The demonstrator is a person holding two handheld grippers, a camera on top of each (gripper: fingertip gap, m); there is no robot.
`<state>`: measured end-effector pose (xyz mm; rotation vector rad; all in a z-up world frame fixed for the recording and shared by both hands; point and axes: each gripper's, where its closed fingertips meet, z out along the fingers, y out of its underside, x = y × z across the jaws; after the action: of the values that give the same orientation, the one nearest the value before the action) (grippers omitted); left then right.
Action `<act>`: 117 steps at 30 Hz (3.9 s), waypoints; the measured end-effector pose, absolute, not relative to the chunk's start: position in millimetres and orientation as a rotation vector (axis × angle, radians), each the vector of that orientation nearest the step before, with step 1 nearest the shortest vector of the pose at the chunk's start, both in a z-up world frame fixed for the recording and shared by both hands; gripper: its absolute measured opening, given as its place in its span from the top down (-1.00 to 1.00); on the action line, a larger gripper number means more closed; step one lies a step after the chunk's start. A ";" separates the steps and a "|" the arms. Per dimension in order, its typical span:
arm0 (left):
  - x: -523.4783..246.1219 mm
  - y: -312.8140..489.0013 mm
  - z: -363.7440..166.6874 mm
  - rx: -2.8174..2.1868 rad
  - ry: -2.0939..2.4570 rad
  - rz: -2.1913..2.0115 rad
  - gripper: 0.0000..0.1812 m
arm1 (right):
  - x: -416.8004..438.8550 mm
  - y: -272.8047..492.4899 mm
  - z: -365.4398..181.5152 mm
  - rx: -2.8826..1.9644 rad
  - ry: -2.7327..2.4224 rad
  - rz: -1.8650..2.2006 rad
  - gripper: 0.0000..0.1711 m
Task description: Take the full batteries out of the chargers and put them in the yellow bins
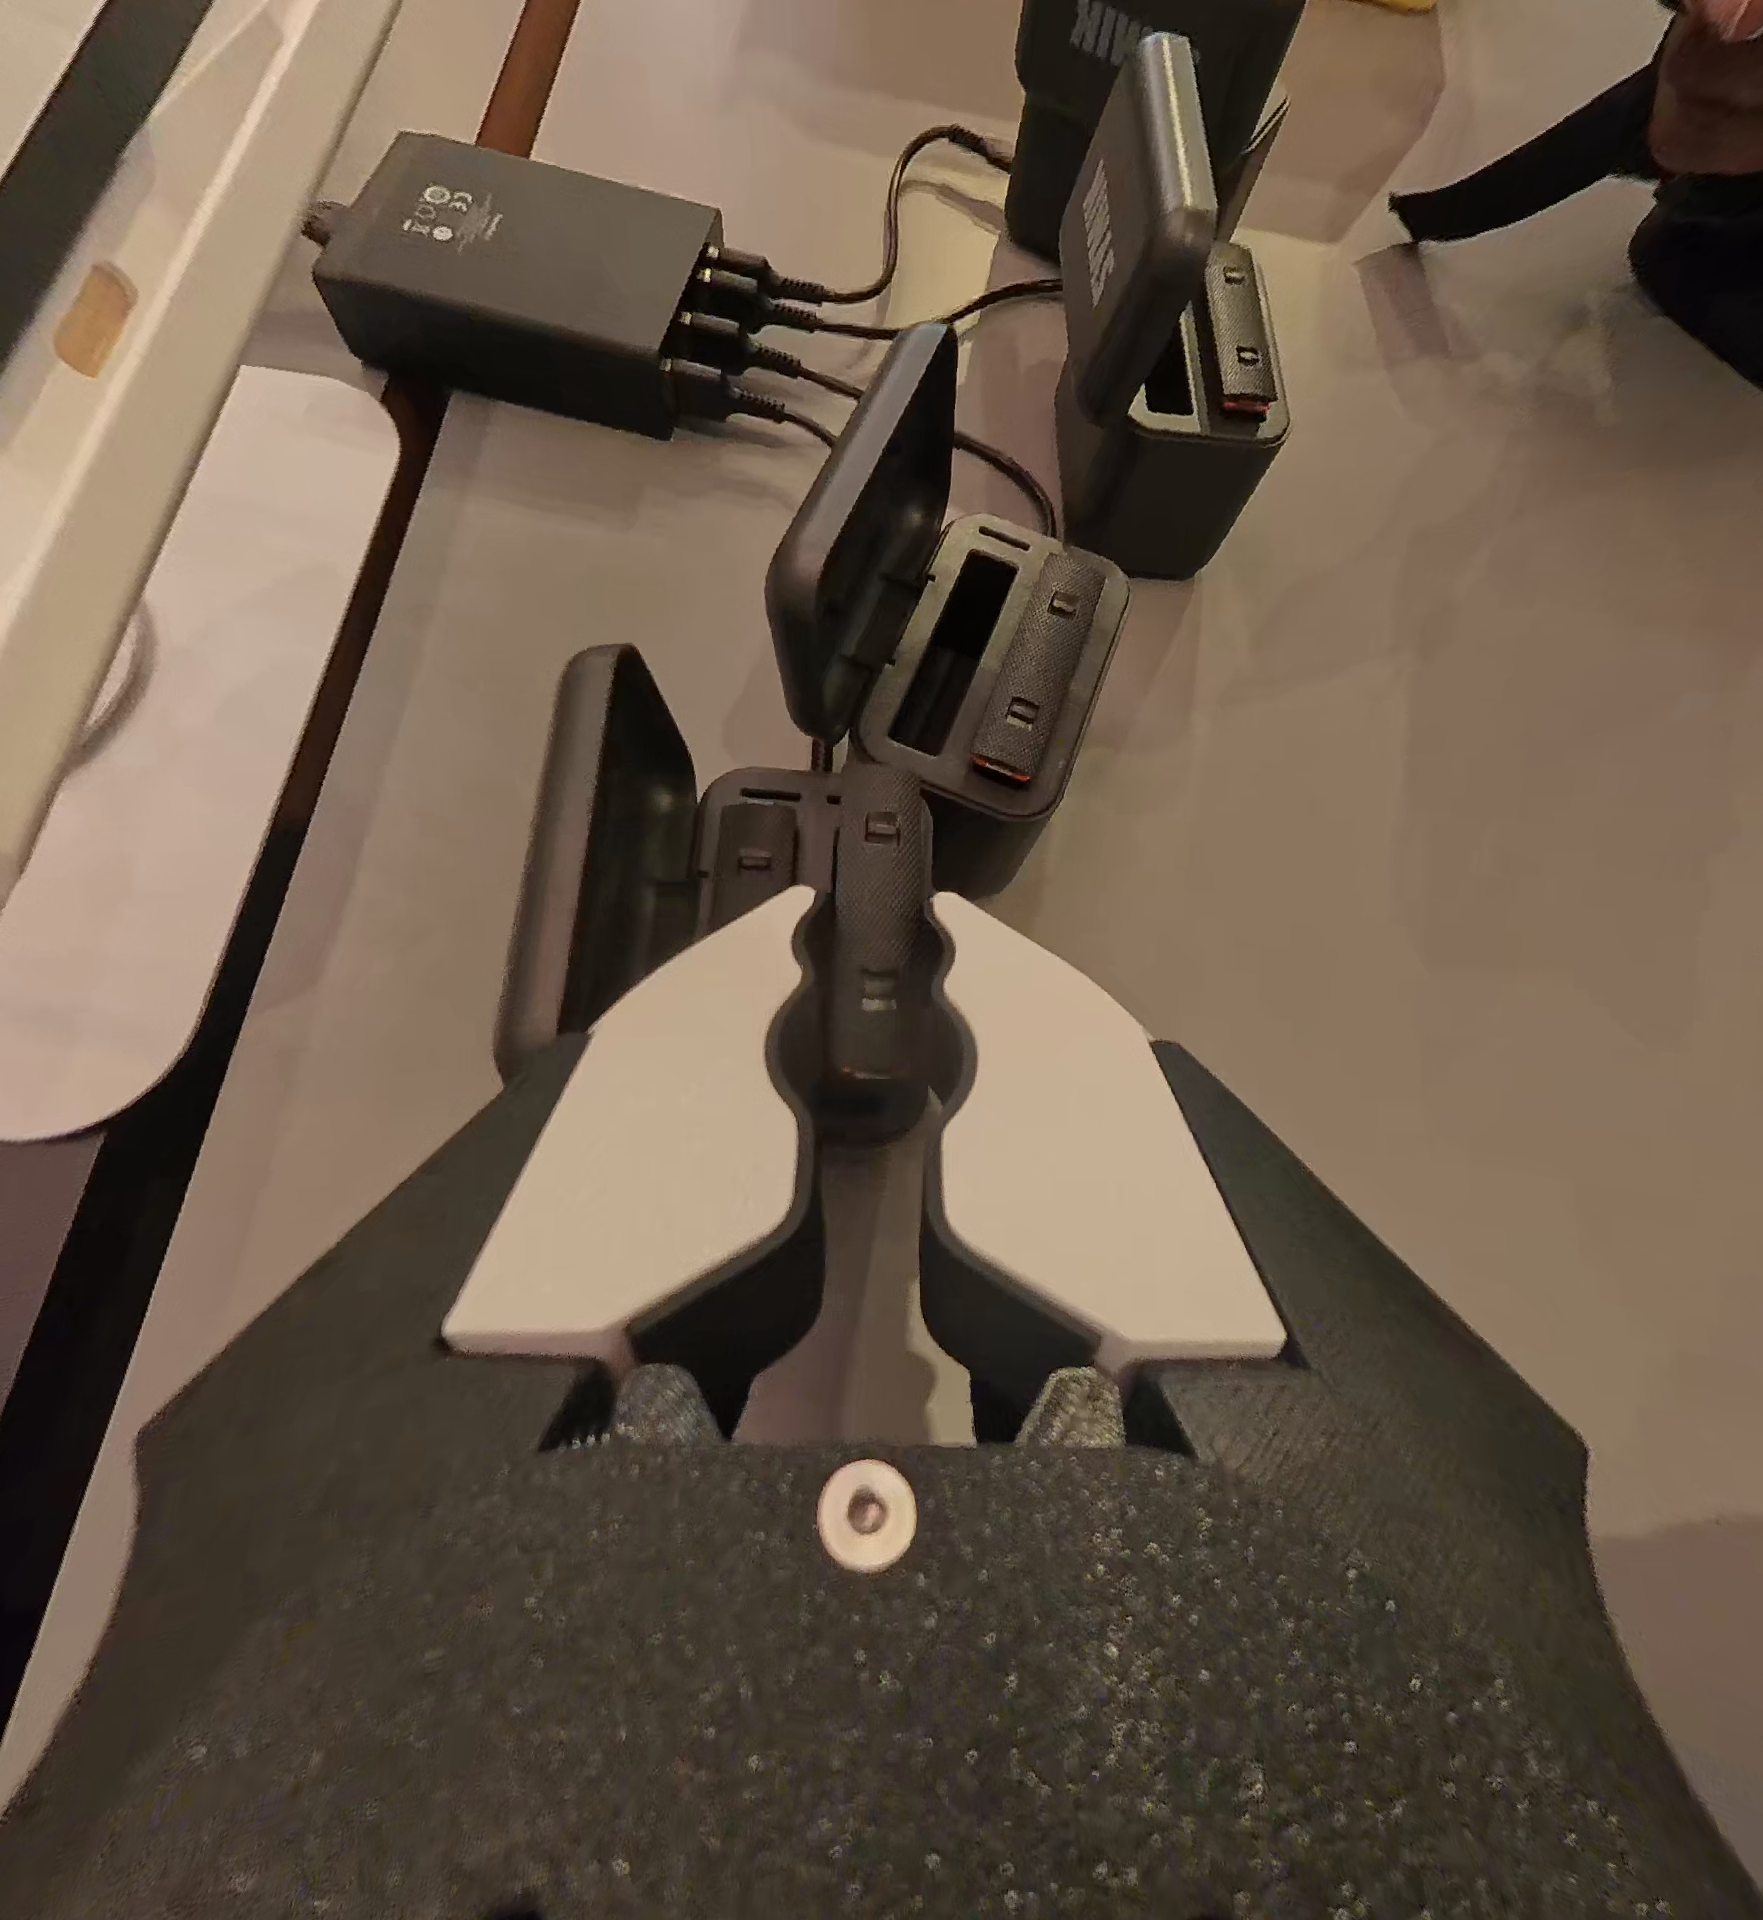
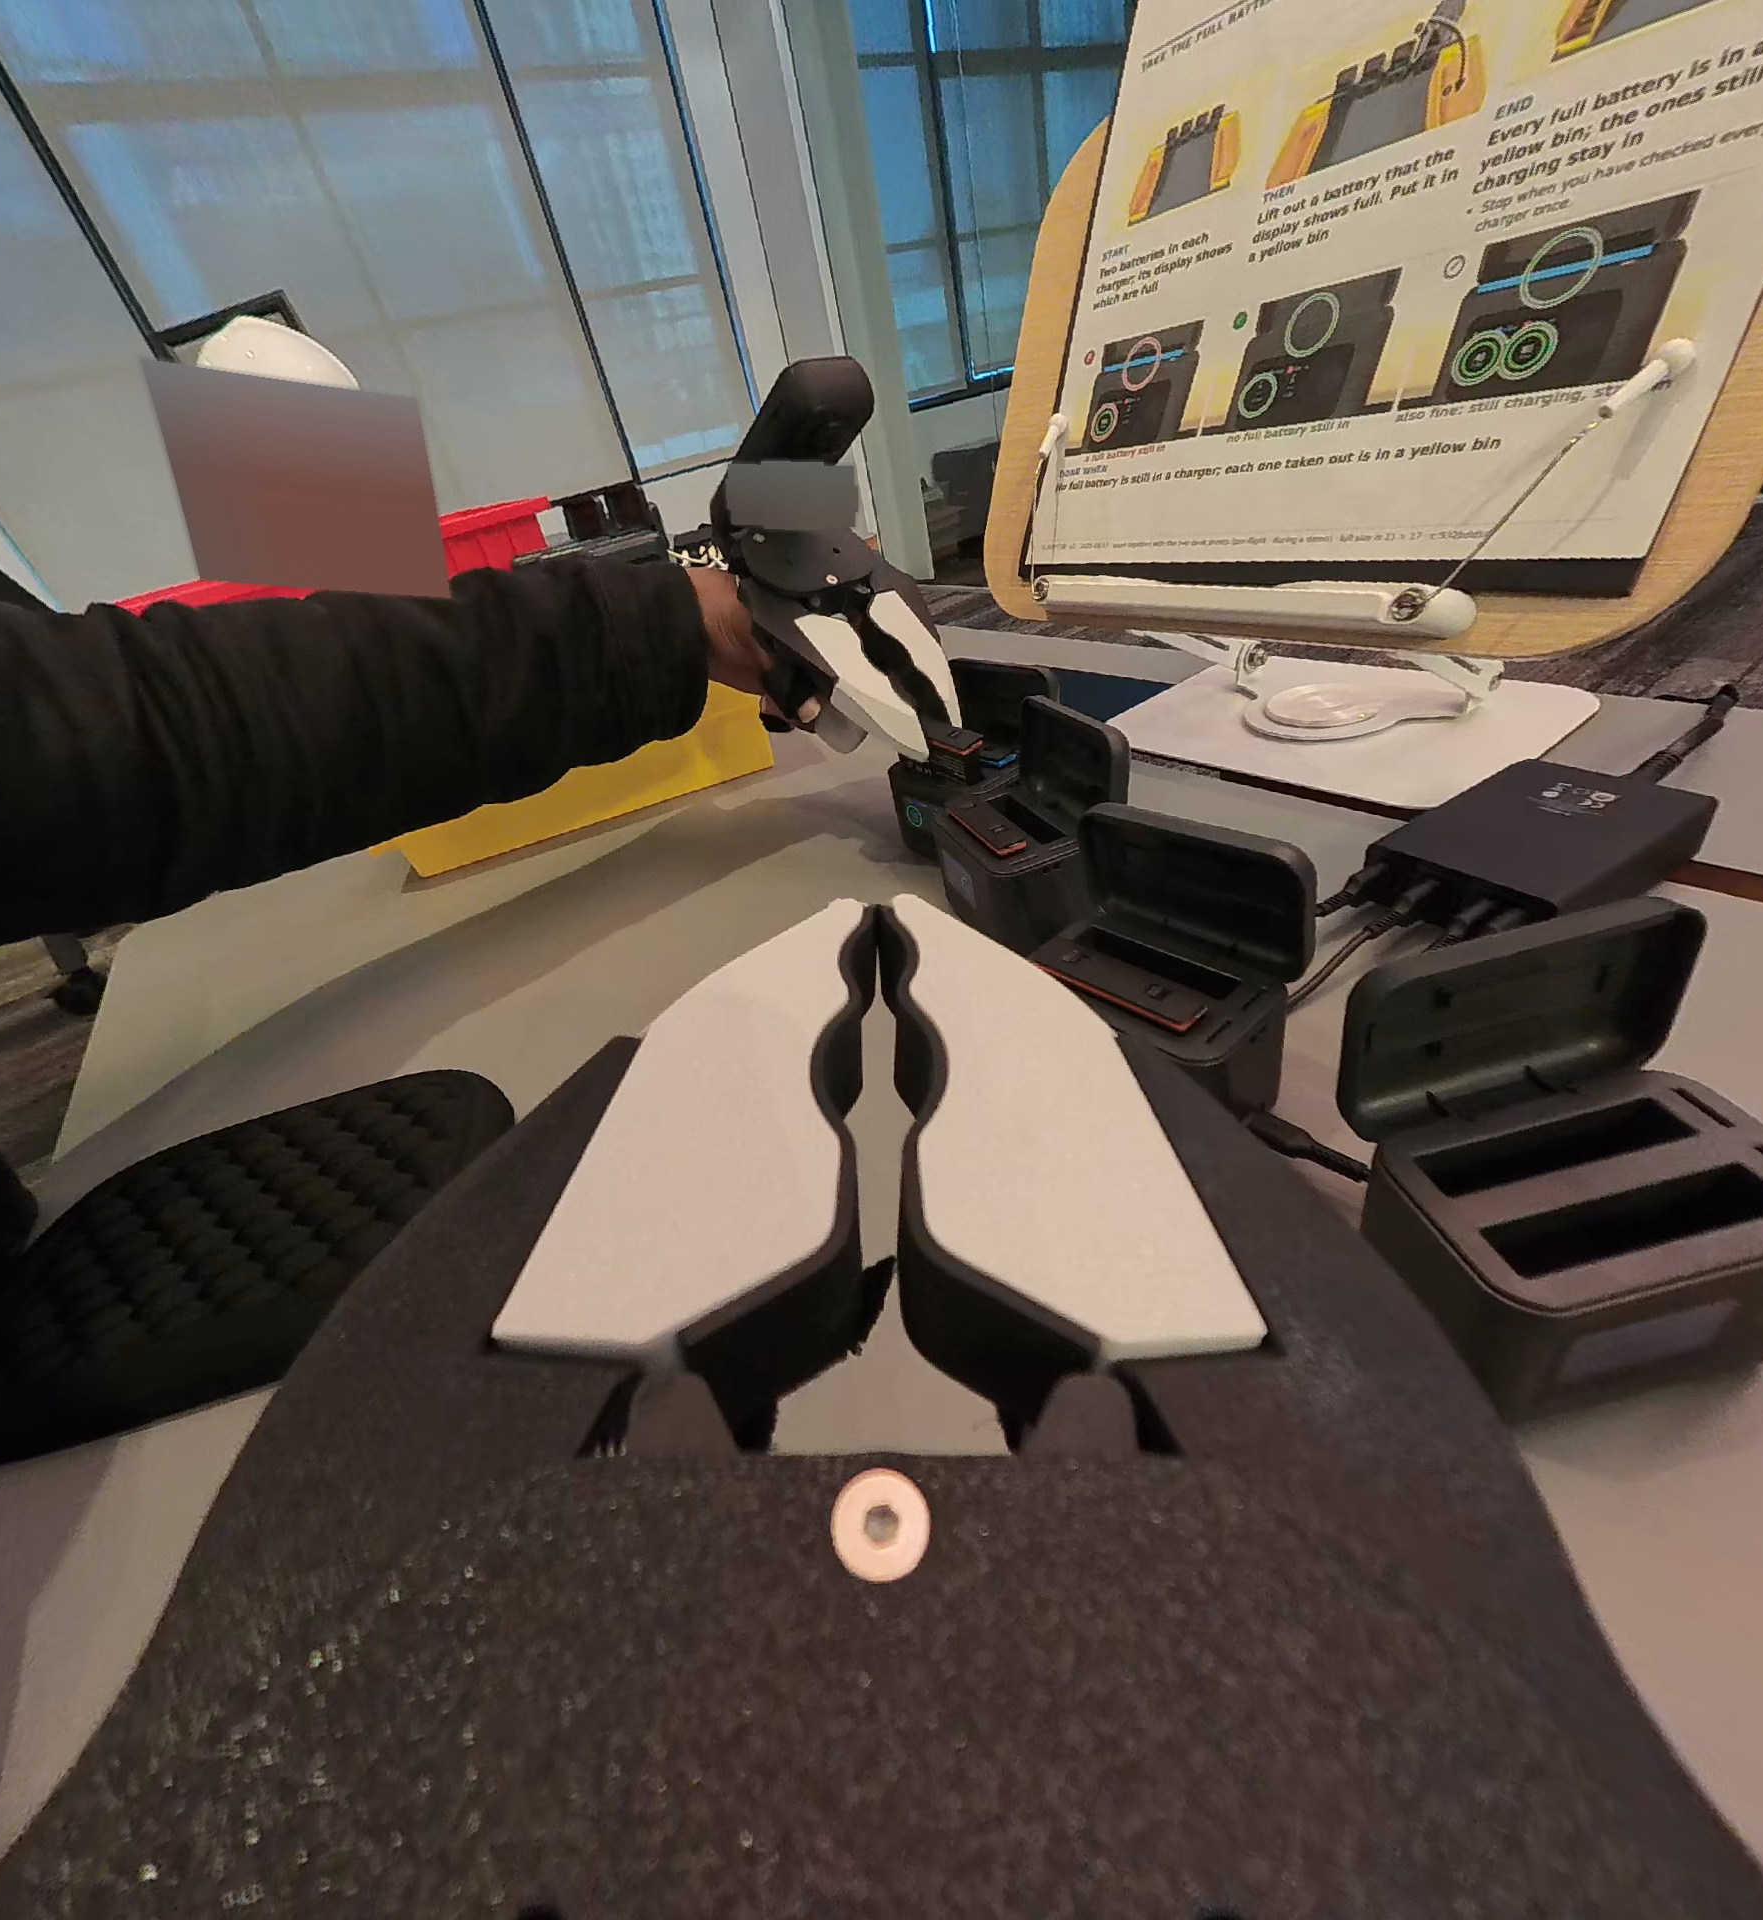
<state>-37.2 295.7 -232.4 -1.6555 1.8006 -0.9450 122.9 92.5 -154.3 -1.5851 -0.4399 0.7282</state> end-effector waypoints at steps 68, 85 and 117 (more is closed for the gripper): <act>-31.8 298.1 -235.4 -1.591 1.757 -0.619 0.83 | 117.2 88.3 -156.4 -1.599 -0.479 0.749 1.00; -42.6 303.3 -232.0 -1.672 1.998 0.015 1.00 | 115.8 86.7 -154.8 -1.596 -0.487 0.755 1.00; -46.1 300.6 -240.1 -1.893 2.137 0.121 1.00 | 111.2 83.0 -151.4 -1.583 -0.503 0.767 1.00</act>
<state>-46.1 300.6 -240.1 -1.8928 2.1368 0.1211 111.2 83.0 -151.4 -1.5835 -0.5029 0.7671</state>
